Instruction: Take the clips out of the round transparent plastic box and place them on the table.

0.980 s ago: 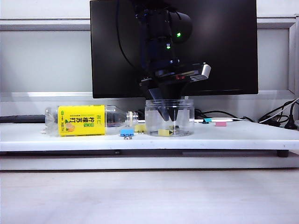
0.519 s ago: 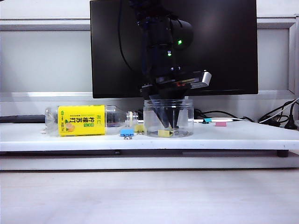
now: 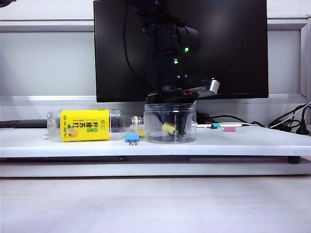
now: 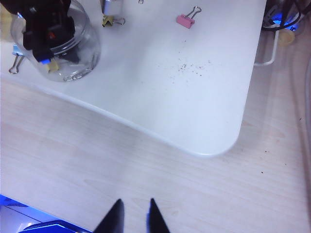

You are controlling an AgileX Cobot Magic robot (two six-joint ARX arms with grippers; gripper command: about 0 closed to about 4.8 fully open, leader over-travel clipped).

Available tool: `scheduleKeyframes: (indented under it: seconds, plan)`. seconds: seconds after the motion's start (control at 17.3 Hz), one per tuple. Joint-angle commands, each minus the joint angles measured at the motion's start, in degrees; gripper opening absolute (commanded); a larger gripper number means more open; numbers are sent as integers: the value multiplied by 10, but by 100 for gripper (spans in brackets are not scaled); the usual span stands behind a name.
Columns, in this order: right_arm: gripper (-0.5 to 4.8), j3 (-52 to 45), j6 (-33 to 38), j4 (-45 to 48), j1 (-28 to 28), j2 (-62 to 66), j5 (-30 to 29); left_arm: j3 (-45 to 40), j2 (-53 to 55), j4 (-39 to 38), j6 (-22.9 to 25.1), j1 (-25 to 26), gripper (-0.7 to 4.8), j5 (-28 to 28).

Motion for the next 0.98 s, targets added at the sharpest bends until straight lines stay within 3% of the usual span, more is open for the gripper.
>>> scheduleKeyframes:
  seconds: [0.06,0.12,0.17,0.29,0.52,0.75,0.98]
  plan:
    - [71,2,0,10,0,-1,-1,-3,20,-3,0,-1,121,0]
    - [71,2,0,10,0,-1,-1,-3,21,-3,0,-1,110,-14]
    - [71,2,0,11,0,-1,-1,-3,20,-3,0,-1,53,-21]
    - [71,2,0,14,0,-1,-1,-2,18,-3,-5,0,19,-21]
    - [71,2,0,14,0,-1,-1,15,12,0,-9,-4,17,-22]
    - [71,2,0,15,0,0,1,115,12,-2,-26,-5,16,-17]
    - [71,2,0,15,0,1,1,123,1,-3,-39,-6,16,-10]
